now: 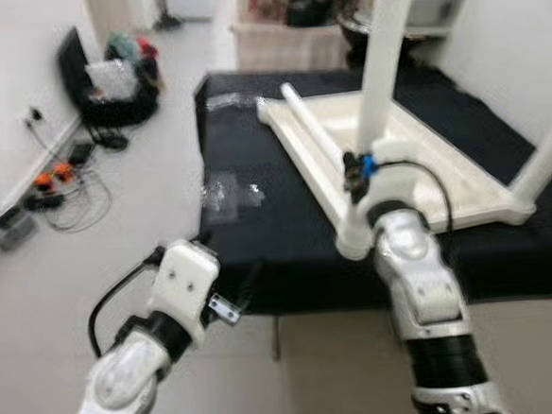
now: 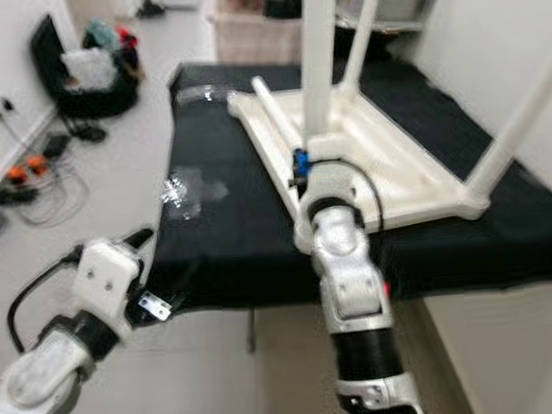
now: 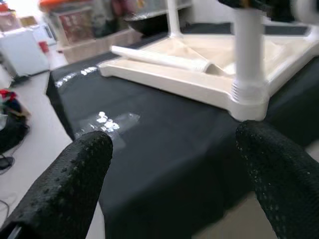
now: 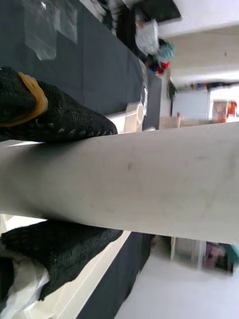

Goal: Building children table

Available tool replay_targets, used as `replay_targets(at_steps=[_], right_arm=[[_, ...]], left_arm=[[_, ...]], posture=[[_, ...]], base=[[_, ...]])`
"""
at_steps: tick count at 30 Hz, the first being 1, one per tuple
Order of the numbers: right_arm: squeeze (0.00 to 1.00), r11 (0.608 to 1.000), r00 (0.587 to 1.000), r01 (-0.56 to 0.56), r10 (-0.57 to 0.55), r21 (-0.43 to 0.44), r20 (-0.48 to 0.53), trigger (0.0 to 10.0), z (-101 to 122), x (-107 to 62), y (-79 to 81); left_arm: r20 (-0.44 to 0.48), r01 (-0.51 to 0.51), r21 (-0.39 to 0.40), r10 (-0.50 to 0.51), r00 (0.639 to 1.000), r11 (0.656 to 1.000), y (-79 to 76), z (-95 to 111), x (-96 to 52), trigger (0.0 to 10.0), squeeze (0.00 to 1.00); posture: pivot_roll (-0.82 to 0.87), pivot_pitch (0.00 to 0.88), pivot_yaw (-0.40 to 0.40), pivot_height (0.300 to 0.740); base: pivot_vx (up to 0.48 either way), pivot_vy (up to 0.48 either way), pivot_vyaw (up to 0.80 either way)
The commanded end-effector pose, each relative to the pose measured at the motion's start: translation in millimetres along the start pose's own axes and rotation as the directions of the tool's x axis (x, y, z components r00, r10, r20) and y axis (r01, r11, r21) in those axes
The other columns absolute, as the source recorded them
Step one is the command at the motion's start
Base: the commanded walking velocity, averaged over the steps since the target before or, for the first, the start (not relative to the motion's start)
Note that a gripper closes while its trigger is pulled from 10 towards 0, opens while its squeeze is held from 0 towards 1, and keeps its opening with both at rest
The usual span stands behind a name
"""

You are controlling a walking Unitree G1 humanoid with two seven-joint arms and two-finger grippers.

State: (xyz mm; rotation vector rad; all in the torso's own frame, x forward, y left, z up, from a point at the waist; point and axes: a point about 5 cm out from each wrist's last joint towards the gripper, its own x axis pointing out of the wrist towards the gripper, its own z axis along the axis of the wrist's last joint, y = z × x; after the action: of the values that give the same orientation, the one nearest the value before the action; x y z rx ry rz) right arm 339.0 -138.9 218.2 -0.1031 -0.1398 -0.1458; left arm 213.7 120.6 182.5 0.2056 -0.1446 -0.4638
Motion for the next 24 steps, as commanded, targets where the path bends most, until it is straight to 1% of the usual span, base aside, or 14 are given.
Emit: replay_targets(at_steps=[1, 2, 4, 6, 7, 9, 10, 12, 21, 22, 23, 24], right_arm=[[0.00, 1.000, 0.994, 0.011, -0.010, 0.006, -0.113, 0.0, -22.7, -1.8, 3.1], [0.00, 0.999, 0.992, 0.043, -0.041, 0.011, -0.123, 0.0, -23.0, 1.6, 4.4], [0.00, 0.999, 0.992, 0.043, -0.041, 0.011, -0.123, 0.0, -23.0, 1.6, 4.4], [0.00, 0.991, 0.980, 0.128, -0.123, 0.023, -0.156, 0.0, -24.1, 12.0, 0.3], [0.00, 0.991, 0.980, 0.128, -0.123, 0.023, -0.156, 0.0, -24.1, 12.0, 0.3], [0.00, 0.979, 0.966, 0.201, -0.194, 0.024, -0.170, 0.0, -23.7, 19.4, -5.0], [0.00, 0.979, 0.966, 0.201, -0.194, 0.024, -0.170, 0.0, -23.7, 19.4, -5.0], [0.00, 0.972, 0.955, 0.235, -0.226, 0.026, -0.193, 0.0, -24.5, 21.5, -5.0], [0.00, 0.965, 0.949, 0.261, -0.249, 0.039, -0.192, 0.0, -20.0, 27.1, -2.8], [0.00, 0.963, 0.950, 0.262, -0.248, 0.055, -0.187, 0.0, -18.0, 28.2, -2.0], [0.00, 0.971, 0.974, 0.188, -0.165, 0.150, -0.156, 0.0, -14.3, 28.1, 1.2], [0.00, 0.970, 0.982, 0.152, -0.126, 0.191, -0.141, 0.0, -13.3, 28.4, 3.3]], left_arm=[[0.003, 0.000, 0.009, 0.000, 1.000, 1.000, 0.1, 1.4, 1.9, 10.0, 0.00], [0.004, 0.000, 0.009, 0.000, 1.000, 1.000, -0.5, 2.0, 1.9, 10.0, 0.00], [0.004, 0.000, 0.009, 0.000, 1.000, 1.000, -0.5, 2.0, 1.9, 10.0, 0.00], [0.006, -0.001, 0.009, 0.001, 1.000, 1.000, -1.2, 2.7, 1.2, 10.0, 0.00], [0.006, -0.001, 0.009, 0.001, 1.000, 1.000, -1.2, 2.7, 1.2, 10.0, 0.00], [0.006, 0.001, 0.009, -0.001, 1.000, 1.000, -1.7, 2.4, 0.7, 10.0, 0.00], [0.006, 0.001, 0.009, -0.001, 1.000, 1.000, -1.7, 2.4, 0.7, 10.0, 0.00], [0.006, 0.001, 0.009, -0.001, 1.000, 1.000, -1.5, 2.4, 0.8, 10.0, 0.00], [0.006, -0.001, 0.011, 0.001, 1.000, 1.000, -1.2, 2.0, 1.2, 10.0, 0.00], [0.005, 0.000, 0.010, 0.000, 1.000, 1.000, -1.7, 1.8, 1.0, 10.0, 0.00], [0.004, 0.001, 0.011, -0.001, 1.000, 1.000, -2.4, 1.9, 0.8, 10.0, 0.00], [0.003, 0.001, 0.011, -0.001, 1.000, 1.000, -2.5, 1.9, 0.8, 10.0, 0.00]], posture=[[0.07, 0.072, -0.056, 0.740], [0.07, 0.073, -0.057, 0.740], [0.07, 0.073, -0.057, 0.740], [0.08, 0.070, -0.061, 0.740], [0.08, 0.070, -0.061, 0.740], [0.08, 0.068, -0.061, 0.740], [0.08, 0.068, -0.061, 0.740], [0.08, 0.074, -0.063, 0.740], [0.08, 0.076, -0.064, 0.740], [0.08, 0.076, -0.064, 0.740], [0.08, 0.079, -0.064, 0.740], [0.08, 0.079, -0.064, 0.740]], base=[[0.000, 0.000, 0.00], [0.000, 0.000, 0.00], [0.000, 0.000, 0.00], [0.000, 0.000, 0.00], [0.000, 0.000, 0.00], [0.000, 0.000, 0.00], [0.000, 0.000, 0.00], [0.000, 0.000, 0.00], [0.000, 0.000, 0.00], [0.000, 0.000, 0.00], [0.000, 0.000, 0.00], [0.000, 0.000, 0.00]])
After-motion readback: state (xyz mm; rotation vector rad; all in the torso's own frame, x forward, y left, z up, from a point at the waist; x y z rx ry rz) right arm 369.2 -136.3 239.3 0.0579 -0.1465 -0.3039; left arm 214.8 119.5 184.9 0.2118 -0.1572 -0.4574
